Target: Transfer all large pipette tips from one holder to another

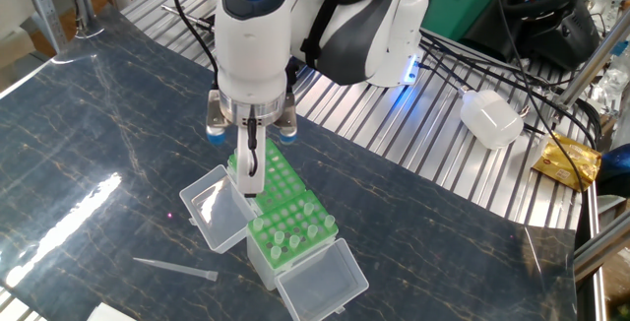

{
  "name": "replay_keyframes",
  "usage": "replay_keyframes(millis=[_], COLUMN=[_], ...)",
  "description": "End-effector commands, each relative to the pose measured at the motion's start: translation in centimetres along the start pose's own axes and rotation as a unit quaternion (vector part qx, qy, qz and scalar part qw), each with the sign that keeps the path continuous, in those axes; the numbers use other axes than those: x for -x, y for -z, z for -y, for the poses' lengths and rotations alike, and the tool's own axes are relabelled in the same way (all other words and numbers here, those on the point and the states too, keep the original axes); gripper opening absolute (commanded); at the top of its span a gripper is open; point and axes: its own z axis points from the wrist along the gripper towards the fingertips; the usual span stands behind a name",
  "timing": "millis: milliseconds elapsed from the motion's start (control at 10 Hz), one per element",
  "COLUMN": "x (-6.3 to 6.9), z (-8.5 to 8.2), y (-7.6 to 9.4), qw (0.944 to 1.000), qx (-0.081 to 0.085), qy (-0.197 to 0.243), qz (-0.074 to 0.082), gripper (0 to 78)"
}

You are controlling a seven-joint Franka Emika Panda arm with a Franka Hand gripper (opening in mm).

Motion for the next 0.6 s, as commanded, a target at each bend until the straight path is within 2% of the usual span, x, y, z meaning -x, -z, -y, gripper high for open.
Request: replay_keyframes(millis=[100, 500, 600], x=[0.06, 0.06, 0.06], z=[-0.04, -0.04, -0.04], y=[0.11, 0.11, 0.11], qw=[1.0, 0.9999, 0.9998], qx=[0.001, 0.003, -0.001], qy=[-0.002, -0.01, -0.018], qz=[0.003, 0.003, 0.009], gripper=[77.5, 77.5, 77.5])
